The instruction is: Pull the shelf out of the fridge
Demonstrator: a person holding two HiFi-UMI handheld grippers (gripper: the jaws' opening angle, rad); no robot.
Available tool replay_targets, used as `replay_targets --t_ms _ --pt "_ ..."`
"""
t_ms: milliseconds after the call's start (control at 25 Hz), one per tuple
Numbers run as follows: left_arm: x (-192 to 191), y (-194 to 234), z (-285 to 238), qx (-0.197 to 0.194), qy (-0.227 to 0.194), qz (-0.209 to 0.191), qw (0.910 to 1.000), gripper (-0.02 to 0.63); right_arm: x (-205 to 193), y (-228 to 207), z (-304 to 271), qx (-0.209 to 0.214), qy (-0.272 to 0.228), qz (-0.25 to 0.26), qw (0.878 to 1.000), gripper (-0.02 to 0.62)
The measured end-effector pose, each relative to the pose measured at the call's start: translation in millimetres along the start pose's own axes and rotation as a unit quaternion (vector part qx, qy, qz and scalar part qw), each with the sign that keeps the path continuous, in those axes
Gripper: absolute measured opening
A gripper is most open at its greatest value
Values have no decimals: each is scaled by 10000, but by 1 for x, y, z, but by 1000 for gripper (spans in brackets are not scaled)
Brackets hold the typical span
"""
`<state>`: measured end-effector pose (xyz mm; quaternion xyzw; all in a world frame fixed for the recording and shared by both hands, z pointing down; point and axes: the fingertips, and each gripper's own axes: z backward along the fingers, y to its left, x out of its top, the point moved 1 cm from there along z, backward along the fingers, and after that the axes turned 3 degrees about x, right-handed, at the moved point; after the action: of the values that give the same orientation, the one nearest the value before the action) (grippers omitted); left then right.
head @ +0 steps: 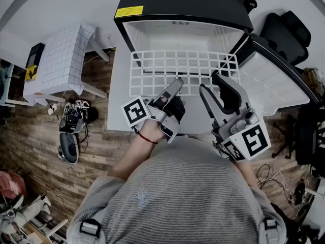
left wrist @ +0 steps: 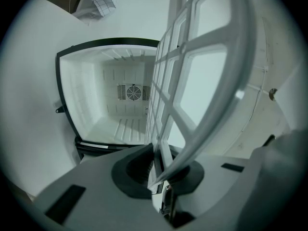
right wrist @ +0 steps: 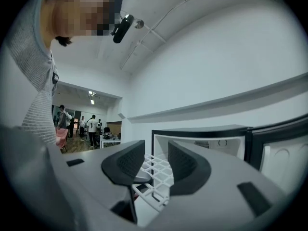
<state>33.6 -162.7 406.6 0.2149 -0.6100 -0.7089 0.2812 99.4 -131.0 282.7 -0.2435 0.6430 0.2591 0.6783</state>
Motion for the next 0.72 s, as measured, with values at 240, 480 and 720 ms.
replay_targets --t_ms 240,480,720 --pt "1 0 -1 17 42 4 10000 35 10 7 -12 106 -224 305 9992 137" --pt "2 0 -2 13 39 4 10000 35 11 0 -13 -15 -205 194 9996 43" --pt "6 -1 -4 -10 15 -7 10000 35 13 -2 -16 10 -177 182 9997 17"
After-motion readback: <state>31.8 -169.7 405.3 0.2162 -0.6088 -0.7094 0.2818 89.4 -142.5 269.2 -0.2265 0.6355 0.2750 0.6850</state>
